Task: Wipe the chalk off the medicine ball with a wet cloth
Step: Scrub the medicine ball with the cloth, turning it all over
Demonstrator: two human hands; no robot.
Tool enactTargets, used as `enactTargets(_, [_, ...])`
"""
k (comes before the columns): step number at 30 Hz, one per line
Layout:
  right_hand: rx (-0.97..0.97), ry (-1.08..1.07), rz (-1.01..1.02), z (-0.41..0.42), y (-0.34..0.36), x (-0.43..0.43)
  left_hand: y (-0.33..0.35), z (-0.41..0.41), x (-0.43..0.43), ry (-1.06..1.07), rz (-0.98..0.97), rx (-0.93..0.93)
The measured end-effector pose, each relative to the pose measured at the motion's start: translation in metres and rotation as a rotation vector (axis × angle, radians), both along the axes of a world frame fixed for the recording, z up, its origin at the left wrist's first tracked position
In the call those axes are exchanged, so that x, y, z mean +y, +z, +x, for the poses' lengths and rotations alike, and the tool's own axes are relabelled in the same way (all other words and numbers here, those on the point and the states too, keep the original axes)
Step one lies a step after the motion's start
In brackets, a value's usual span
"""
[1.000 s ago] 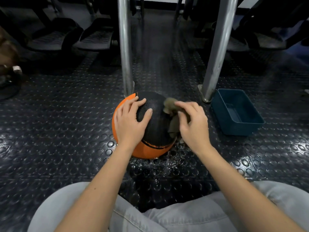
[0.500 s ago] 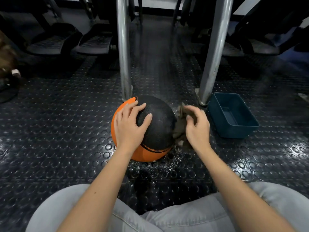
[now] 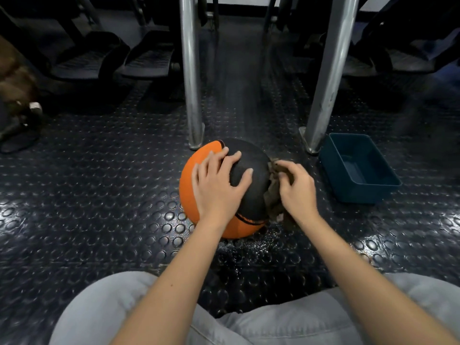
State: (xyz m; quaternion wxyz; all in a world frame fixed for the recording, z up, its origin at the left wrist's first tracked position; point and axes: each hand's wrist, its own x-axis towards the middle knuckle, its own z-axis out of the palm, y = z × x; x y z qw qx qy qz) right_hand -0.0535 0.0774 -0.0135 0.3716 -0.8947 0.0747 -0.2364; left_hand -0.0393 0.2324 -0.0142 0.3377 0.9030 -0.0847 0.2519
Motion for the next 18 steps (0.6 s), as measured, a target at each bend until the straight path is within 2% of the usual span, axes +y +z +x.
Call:
enactTargets(3, [-0.130,0.120,-0.023,-0.030,0.003,0.025,0.003,0.007,0.001,-0.007,-0.011,0.008])
enactTargets(6, [-0.152,0.238,-0.128,-0.038,0.003,0.035,0.002,0.008,0.007,-0.042,-0.024,0.000])
enactTargets(8, [-0.124,0.158,-0.117,-0.020,0.006,0.025,0.001,0.009,0.009,-0.048,-0.028,-0.007])
enactTargets(13, [0.090,-0.072,0.013,0.010,0.005,-0.006,-0.003,0.002,0.005,-0.041,-0.003,-0.033])
enactTargets(15, [0.039,-0.064,0.009,-0.007,0.005,0.006,-0.002,0.004,0.004,-0.020,-0.009,-0.043])
enactTargets(18, [-0.117,0.111,-0.076,-0.037,0.005,0.034,0.000,0.009,0.009,-0.022,-0.041,-0.017])
